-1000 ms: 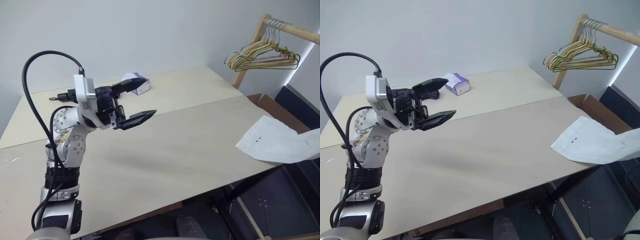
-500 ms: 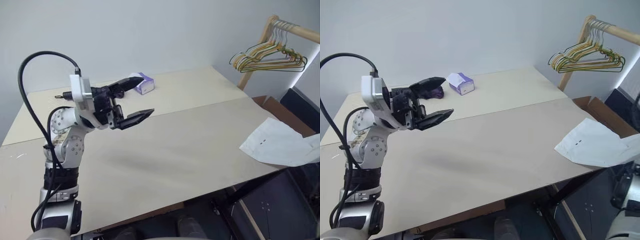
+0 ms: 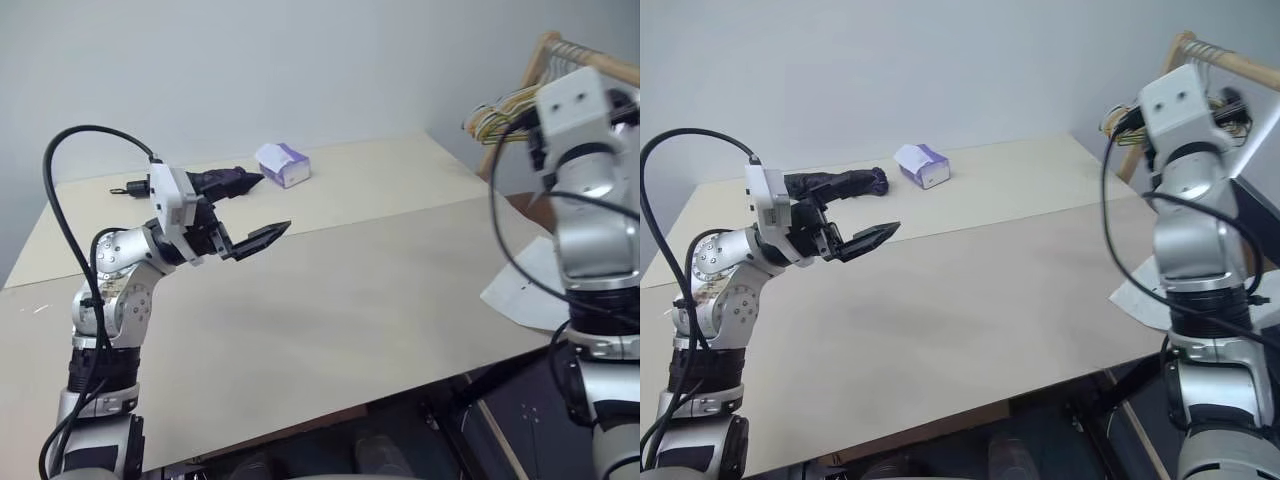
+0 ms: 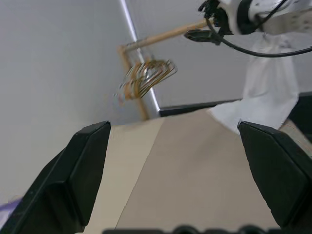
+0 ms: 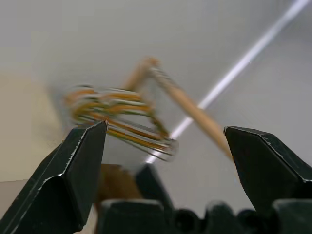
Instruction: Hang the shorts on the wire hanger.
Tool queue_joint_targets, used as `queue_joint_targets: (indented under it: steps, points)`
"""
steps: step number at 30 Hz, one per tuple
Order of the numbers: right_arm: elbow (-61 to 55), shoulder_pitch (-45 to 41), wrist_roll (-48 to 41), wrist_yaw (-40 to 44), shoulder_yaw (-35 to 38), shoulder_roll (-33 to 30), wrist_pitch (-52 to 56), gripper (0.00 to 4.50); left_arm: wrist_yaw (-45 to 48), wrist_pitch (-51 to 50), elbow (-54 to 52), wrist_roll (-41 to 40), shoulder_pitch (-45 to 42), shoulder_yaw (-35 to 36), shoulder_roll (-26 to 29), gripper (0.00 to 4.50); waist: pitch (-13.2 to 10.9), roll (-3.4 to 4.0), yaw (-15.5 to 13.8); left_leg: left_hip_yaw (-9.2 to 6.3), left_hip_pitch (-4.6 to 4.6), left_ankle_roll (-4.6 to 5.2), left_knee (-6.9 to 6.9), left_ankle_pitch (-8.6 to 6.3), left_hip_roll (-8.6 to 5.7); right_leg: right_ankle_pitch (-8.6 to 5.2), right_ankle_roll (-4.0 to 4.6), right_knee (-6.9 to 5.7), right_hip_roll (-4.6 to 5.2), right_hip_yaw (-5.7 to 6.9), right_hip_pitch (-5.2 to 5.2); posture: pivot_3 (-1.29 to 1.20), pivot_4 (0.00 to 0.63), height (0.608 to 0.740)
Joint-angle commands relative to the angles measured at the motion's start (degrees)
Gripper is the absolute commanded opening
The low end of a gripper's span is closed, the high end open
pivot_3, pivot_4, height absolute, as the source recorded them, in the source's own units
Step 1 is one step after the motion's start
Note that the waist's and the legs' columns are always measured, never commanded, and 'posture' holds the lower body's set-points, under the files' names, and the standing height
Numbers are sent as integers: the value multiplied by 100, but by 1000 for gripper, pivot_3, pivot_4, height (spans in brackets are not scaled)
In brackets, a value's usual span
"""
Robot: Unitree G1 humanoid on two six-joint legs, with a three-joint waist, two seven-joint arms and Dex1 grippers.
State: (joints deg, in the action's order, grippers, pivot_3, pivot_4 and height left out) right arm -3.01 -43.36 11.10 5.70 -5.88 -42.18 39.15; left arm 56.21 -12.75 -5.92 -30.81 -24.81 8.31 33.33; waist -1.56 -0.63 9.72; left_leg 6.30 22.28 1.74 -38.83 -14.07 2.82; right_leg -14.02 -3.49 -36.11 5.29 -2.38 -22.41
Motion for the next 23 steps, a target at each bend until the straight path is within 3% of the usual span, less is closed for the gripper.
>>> queue_joint_targets:
  steps: [1,7,13,23]
  points:
    - [-386,162,-113,1004,-310,-160,-749,4444,-162,-22,-322,30,300,279,188,4500,-4,-6,-115,2,2,1,4,-1,1,0,0,4,0,1,-5,22,0,740]
    - [-896,1040,-548,2522,-711,-151,-1548,4444,-564,-298,-888,38,1198,444,316,4500,-12,-28,-594,8,7,1,10,-3,2,-2,6,4,1,8,-14,112,0,740]
    - [-757,1601,-106,2731,-1183,40,-1861,4444,-722,-479,-1045,287,1655,308,412,4500,-15,-39,-1069,28,13,-2,8,-3,1,-5,16,6,5,22,-21,158,0,740]
    - [-564,1658,288,2756,-1220,415,-1946,4444,-867,-496,-947,525,1605,137,455,4500,-11,-47,-1314,42,92,-8,1,1,1,-2,25,4,1,40,-91,171,0,740]
